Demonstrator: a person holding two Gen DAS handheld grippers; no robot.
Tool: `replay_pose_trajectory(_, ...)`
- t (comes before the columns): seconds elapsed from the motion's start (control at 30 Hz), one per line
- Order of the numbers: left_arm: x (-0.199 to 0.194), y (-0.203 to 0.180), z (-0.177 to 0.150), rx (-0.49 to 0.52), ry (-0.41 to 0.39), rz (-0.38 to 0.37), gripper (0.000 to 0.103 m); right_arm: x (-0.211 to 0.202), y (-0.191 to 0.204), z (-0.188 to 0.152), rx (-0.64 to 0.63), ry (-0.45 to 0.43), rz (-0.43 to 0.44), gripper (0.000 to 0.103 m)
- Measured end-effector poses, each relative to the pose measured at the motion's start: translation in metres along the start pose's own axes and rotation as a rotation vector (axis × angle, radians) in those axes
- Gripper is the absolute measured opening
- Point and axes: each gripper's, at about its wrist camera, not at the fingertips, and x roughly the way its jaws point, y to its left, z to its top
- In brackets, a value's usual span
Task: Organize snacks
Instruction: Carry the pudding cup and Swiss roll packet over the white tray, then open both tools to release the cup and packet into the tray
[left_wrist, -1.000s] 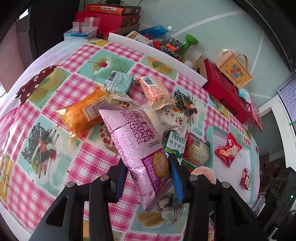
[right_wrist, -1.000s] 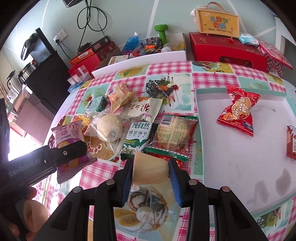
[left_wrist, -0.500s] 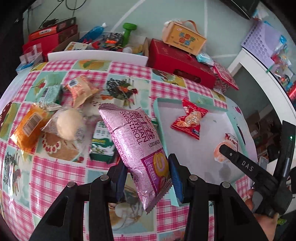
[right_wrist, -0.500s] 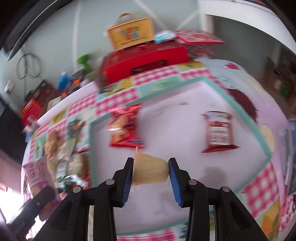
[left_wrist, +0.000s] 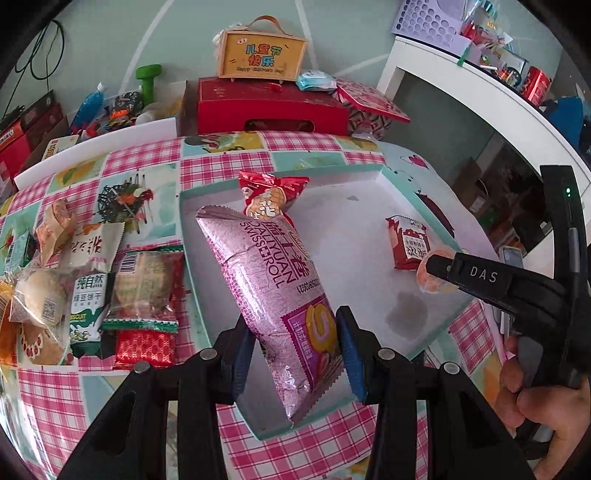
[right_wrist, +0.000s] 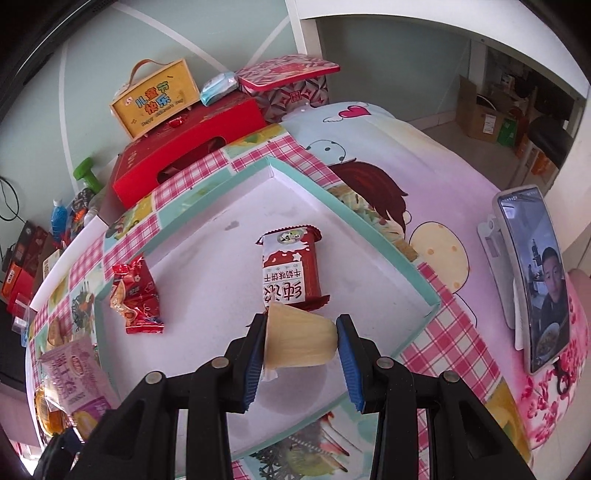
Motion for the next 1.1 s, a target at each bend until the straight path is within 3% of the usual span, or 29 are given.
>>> replay_pose_trajectory(0.4,0.011,-0.002,-0.002,0.012,0.026,0.003,0.046,0.013,0.007,-0.005,-0.021,0.045,0.003,0.04)
replay_pose_trajectory(0.43,0.01,-0.002,-0.002,0.012,0.028,0.002,0.048,0.014,0.007,-0.006,-0.021,0.049,0.003,0.04)
replay_pose_trajectory(0.5,0.008,-0.002,-0.001,0.011,0.024,-0.005,0.067,0.016,0.008,-0.006,-0.022,0.056,-0.003,0.041)
replay_pose_trajectory(0.53,0.006,-0.001,-0.001,0.01,0.018,-0.008,0.07,0.017,0.008,-0.006,-0.025,0.056,-0.009,0.041)
replay_pose_trajectory(0.7,-0.002,0.004,0.003,-0.007,0.002,0.003,0.07,0.016,0.011,-0.006,-0.035,0.051,-0.007,0.041)
replay_pose_trajectory(0.83,-0.003,0.025,0.005,-0.096,0.025,0.036,0.072,0.015,0.015,-0.007,-0.047,0.051,-0.011,0.041)
replay_pose_trajectory(0.87,-0.003,0.032,0.005,-0.128,0.029,0.051,0.073,0.014,0.018,-0.008,-0.055,0.05,-0.016,0.043)
replay_pose_trajectory(0.97,-0.006,0.058,0.004,-0.219,0.038,0.143,0.083,0.013,0.035,-0.012,-0.108,0.047,-0.009,0.066)
replay_pose_trajectory(1.1,-0.013,0.093,-0.001,-0.323,0.052,0.264,0.083,0.008,0.061,-0.02,-0.188,0.028,0.016,0.076)
